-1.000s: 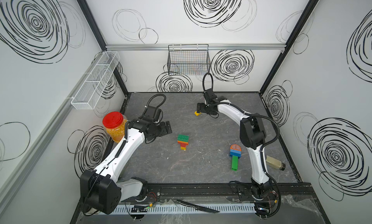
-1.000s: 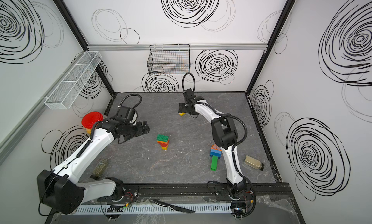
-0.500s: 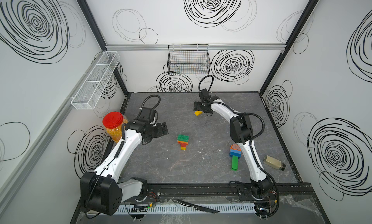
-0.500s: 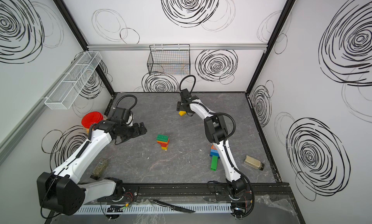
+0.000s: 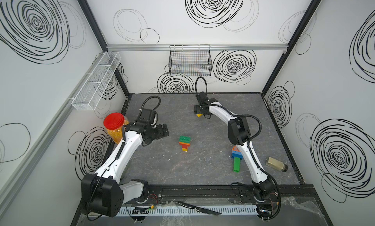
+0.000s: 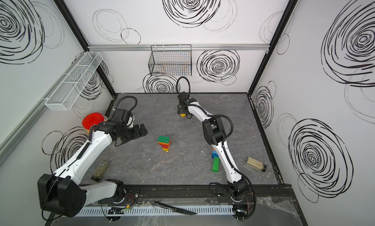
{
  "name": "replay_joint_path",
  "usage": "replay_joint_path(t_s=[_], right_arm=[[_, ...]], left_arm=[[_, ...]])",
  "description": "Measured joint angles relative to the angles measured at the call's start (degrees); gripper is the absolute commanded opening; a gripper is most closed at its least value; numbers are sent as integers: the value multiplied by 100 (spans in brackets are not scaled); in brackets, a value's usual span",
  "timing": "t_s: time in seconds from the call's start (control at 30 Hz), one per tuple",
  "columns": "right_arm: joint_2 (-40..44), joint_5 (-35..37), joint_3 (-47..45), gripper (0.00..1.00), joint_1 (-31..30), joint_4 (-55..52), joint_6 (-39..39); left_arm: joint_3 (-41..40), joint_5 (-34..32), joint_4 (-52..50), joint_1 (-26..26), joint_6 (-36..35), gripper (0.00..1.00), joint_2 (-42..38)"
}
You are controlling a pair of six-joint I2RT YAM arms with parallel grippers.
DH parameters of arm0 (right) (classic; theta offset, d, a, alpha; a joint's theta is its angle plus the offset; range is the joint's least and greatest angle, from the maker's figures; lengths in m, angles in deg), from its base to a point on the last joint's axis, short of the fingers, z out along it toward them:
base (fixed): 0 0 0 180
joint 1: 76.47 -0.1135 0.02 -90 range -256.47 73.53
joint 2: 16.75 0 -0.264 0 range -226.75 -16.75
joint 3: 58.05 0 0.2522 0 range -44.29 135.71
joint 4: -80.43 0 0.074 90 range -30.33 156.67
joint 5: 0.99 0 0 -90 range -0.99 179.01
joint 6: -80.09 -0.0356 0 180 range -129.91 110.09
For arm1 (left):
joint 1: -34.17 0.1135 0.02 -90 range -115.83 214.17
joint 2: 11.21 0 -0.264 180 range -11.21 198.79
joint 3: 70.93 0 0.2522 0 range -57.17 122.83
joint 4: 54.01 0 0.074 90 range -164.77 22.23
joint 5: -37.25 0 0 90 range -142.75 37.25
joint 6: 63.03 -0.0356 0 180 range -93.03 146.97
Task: Assemble an ice cream with lego
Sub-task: Adjust the lego brick at the center of the board.
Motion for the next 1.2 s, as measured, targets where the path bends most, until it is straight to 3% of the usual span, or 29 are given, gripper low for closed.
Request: replay_joint_path(t_s=[0.2, 0.4, 0.53, 0.9, 1.2], right_arm=[[55, 358, -42, 89, 0, -439, -170], [758, 566, -1152, 86, 17, -525, -195], [916, 516, -1360, 85, 74, -619, -61], [927, -538, -857, 70, 369, -798, 1036], [584, -745, -166, 65, 479, -962, 1440]], left_arm=[[-122, 11, 11, 7, -4, 99, 0], [-186, 48, 13, 7, -2, 99, 0], [-192, 63, 13, 7, -2, 99, 0], [-260, 61, 7, 7, -2, 99, -109], [-289, 61, 2, 7, -2, 99, -127]])
